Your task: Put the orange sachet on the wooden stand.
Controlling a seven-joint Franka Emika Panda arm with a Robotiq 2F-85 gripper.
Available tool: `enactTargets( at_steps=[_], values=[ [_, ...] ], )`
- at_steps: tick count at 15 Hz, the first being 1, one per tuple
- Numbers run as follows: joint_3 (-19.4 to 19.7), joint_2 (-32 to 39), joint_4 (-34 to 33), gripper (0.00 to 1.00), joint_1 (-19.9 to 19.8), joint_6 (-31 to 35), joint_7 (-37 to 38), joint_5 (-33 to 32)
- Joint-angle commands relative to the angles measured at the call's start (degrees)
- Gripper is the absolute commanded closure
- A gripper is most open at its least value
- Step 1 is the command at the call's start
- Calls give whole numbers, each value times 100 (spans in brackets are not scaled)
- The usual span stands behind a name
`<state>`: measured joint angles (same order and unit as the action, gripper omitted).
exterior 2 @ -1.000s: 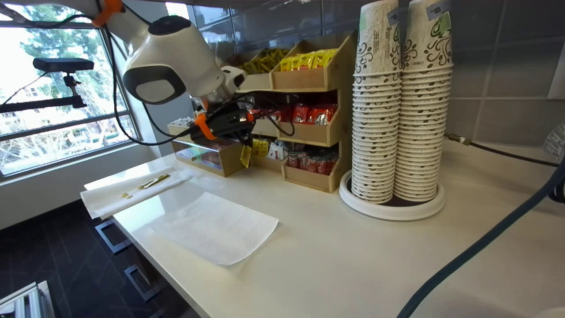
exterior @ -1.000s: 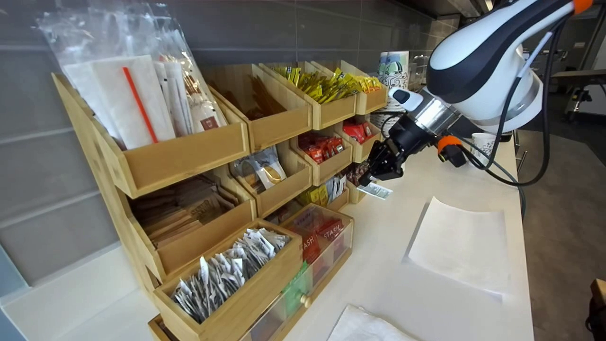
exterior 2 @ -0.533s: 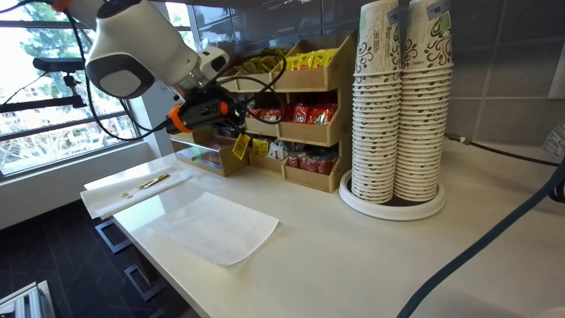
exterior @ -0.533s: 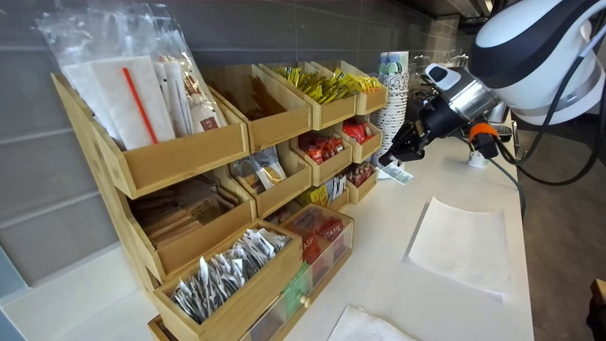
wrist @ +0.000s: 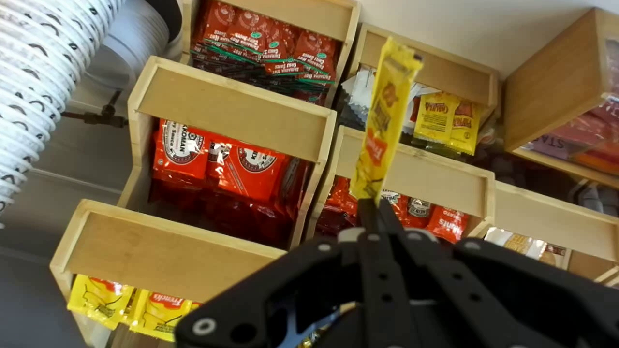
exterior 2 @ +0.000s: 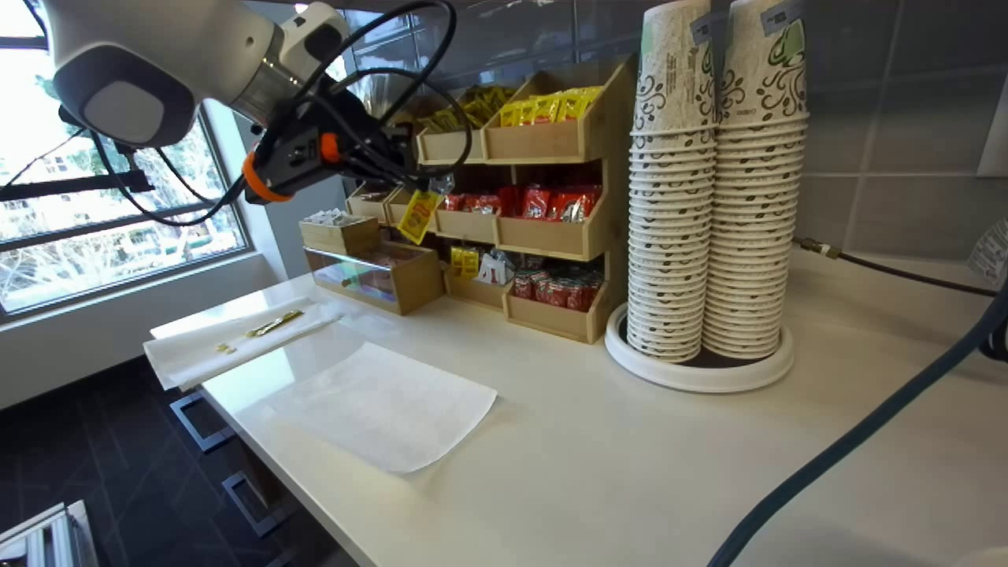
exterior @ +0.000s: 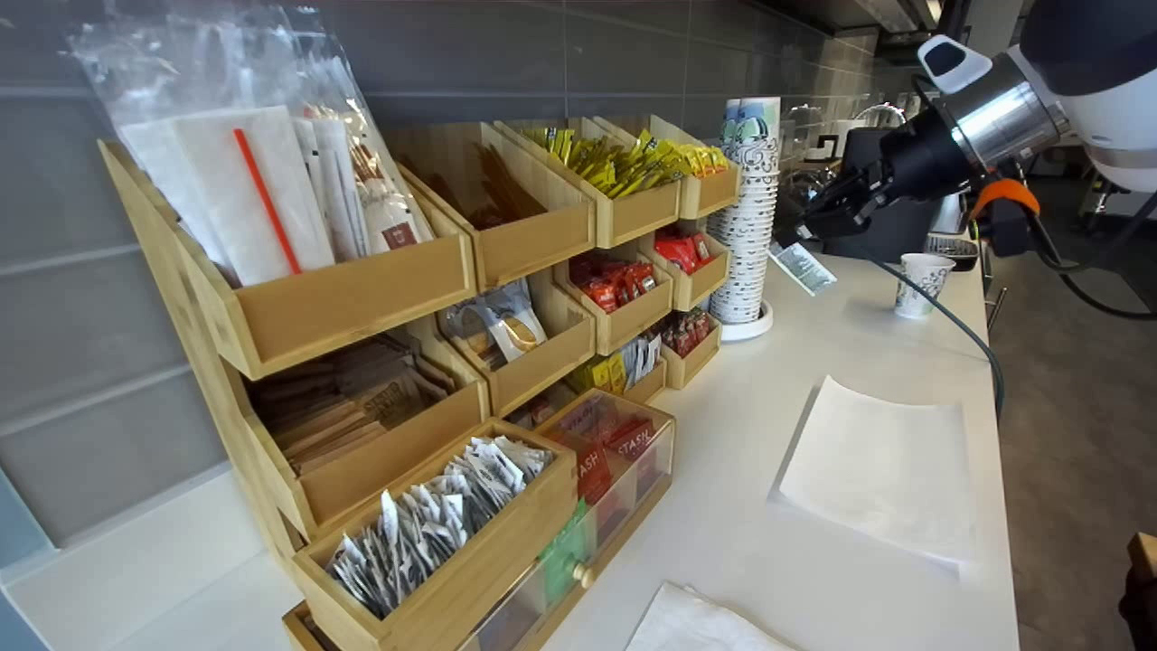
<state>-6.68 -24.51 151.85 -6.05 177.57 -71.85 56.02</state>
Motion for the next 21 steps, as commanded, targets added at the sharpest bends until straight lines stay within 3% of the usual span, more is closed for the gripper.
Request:
enactTargets(
  at_steps=[1, 4, 13, 16, 17, 18, 19, 21],
  values=[
    [0, -51, 30, 99, -2, 0, 21, 0],
    [0, -74, 78, 100, -3, 0, 33, 0],
    [219, 197, -890, 100, 34, 1212, 229, 126],
    [240, 487, -1202, 100, 35, 1684, 584, 177],
    [258, 516, -1124, 100, -68, 1753, 1566, -694],
    [290, 642, -1224, 100, -66, 1776, 1876, -760],
    [250, 782, -1440, 100, 2, 1869, 1499, -216],
    [236, 927, -1612, 100, 1, 1855, 1785, -270]
  ],
)
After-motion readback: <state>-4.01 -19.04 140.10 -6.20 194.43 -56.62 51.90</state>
